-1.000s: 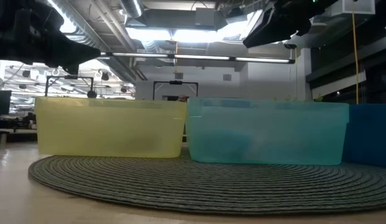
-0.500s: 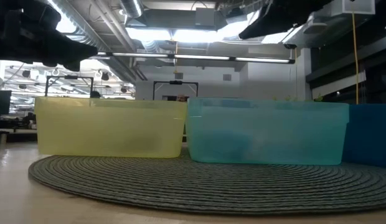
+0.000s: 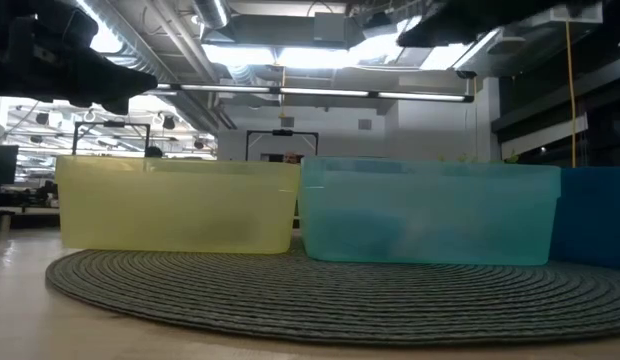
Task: Pick and place Granola Bars by type
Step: Return to Home Position
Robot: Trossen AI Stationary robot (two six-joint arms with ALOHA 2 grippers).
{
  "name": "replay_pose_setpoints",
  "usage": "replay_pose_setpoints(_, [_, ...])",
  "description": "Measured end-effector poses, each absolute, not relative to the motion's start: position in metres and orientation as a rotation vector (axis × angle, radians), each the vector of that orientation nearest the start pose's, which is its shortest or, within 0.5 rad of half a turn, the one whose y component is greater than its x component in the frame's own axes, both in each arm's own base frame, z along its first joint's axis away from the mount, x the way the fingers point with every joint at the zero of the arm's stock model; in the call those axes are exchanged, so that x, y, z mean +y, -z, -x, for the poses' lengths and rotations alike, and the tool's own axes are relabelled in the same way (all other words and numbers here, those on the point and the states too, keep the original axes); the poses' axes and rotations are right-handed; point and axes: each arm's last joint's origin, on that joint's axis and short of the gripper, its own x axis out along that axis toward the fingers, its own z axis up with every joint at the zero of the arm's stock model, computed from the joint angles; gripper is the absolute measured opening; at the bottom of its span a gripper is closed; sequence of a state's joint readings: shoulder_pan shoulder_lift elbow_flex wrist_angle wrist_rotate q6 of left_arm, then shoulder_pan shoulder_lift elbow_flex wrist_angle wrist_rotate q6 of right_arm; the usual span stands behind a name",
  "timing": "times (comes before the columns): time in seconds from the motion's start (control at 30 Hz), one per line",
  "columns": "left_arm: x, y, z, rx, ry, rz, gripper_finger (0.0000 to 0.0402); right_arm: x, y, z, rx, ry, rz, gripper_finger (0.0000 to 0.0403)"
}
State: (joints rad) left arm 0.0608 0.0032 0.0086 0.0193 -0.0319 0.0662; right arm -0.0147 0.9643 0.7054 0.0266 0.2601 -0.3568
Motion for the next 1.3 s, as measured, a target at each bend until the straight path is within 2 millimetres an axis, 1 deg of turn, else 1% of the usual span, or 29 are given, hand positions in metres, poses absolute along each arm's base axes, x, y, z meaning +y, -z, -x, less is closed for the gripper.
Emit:
replay_pose_setpoints(0.07, [0.007,-0.168,-0.097,-0.021,-0.093,-0.066,0.0008,-0.012,-0.282,-0.197,0.219,0.25,0.342,0.0251])
replay_pose_setpoints(0.17, [0.007,-0.168,-0.097,-0.021,-0.094,-0.066,0.0008,-0.011,-0.259,-0.169,0.135,0.264,0.291,0.0251])
replay_pose_setpoints(0.23, [0.007,-0.168,-0.097,-0.021,-0.094,-0.066,0.0008,-0.01,-0.244,-0.153,0.075,0.231,0.27,0.0251])
replay_pose_setpoints(0.3, [0.007,-0.168,-0.097,-0.021,-0.094,-0.066,0.0008,-0.007,-0.233,-0.139,-0.001,0.15,0.267,0.0251])
replay_pose_setpoints(0.37, [0.007,-0.168,-0.097,-0.021,-0.094,-0.066,0.0008,-0.005,-0.226,-0.125,-0.078,0.081,0.269,0.0251])
replay_pose_setpoints(0.47, [0.007,-0.168,-0.097,-0.021,-0.094,-0.066,0.0008,-0.004,-0.221,-0.108,-0.189,0.038,0.275,0.0251])
replay_pose_setpoints(0.6, [0.007,-0.168,-0.097,-0.021,-0.095,-0.066,0.0008,-0.003,-0.215,-0.09,-0.275,0.04,0.284,0.0251])
replay_pose_setpoints(0.67, [0.007,-0.168,-0.097,-0.022,-0.096,-0.066,0.0008,-0.003,-0.211,-0.088,-0.261,0.04,0.292,0.0251])
replay_pose_setpoints(0.73, [0.007,-0.168,-0.097,-0.025,-0.096,-0.067,0.0008,-0.003,-0.204,-0.09,-0.199,0.033,0.301,0.0251])
replay_pose_setpoints(0.8, [0.007,-0.168,-0.097,-0.026,-0.096,-0.067,0.0008,-0.003,-0.203,-0.091,-0.17,0.03,0.308,0.0251])
replay_pose_setpoints(0.93, [0.007,-0.169,-0.097,-0.027,-0.099,-0.066,0.0008,-0.003,-0.194,-0.091,-0.093,0.0,0.297,0.0251])
replay_pose_setpoints(1.03, [0.007,-0.169,-0.097,-0.027,-0.1,-0.066,0.0008,-0.002,-0.19,-0.092,-0.099,-0.044,0.299,0.0251])
replay_pose_setpoints(1.13, [0.007,-0.169,-0.097,-0.028,-0.097,-0.067,0.0008,-0.001,-0.177,-0.097,-0.135,-0.069,0.305,0.0251])
replay_pose_setpoints(1.3, [0.007,-0.169,-0.097,-0.028,-0.097,-0.067,0.0008,0.0,-0.177,-0.096,-0.145,-0.112,0.336,0.0242])
